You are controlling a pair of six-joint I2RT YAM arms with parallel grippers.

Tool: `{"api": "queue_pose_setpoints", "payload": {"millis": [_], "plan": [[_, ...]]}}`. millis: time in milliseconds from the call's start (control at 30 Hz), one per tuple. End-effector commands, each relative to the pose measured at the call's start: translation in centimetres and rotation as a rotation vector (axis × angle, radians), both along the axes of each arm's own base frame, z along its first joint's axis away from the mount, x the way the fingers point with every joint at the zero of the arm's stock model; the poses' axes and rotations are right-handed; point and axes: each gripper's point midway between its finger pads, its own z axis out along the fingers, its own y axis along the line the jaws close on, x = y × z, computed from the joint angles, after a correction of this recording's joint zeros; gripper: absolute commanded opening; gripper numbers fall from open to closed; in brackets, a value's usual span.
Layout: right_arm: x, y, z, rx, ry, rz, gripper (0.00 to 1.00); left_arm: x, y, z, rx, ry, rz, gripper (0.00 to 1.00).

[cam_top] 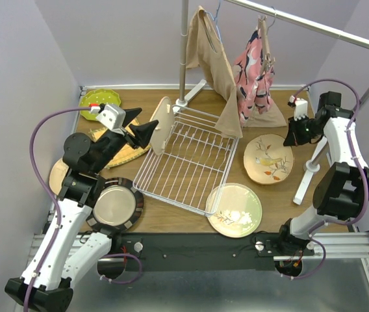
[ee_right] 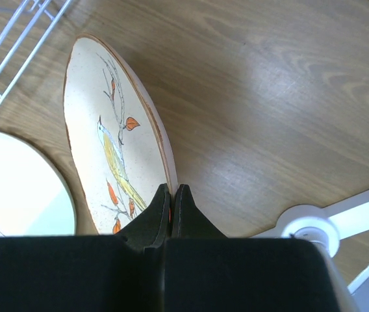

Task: Load the plates into the dish rack
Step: Pass the plate from the right arm to the left

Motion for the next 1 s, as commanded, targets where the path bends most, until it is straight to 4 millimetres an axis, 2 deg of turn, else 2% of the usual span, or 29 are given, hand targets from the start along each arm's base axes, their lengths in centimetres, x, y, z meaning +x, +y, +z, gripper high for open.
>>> {"api": "queue_pose_setpoints", "payload": {"millis": [0, 200, 467, 733, 967], "plan": [[-0.9, 1.2, 0.9, 0.064, -0.011, -0.016, 0.01, -0.4, -1.3, 1.2, 0.048, -0.085, -0.061, 0.72], [-1.8, 1.6, -0.1, 0.078, 0.020, -0.010, 0.00, -0.4, -2.4, 0.2, 0.064, -0.076, -0.091, 0.72], [-2.8, 1.9, 0.3, 0.084, 0.032, -0.005, 0.01, -1.3, -4.8, 0.0, 0.132, -0.135, -0.151, 0.72], [-4.0, 2.7, 0.6, 0.122, 0.051, -0.028, 0.01, -3.1, -9.4, -0.4, 0.234, -0.230, -0.268, 0.72], [-4.4, 3.0, 1.2, 0.132, 0.044, -0.059, 0.00, -3.5, -12.2, -1.2, 0.298, -0.278, -0.307, 0.72]]}}
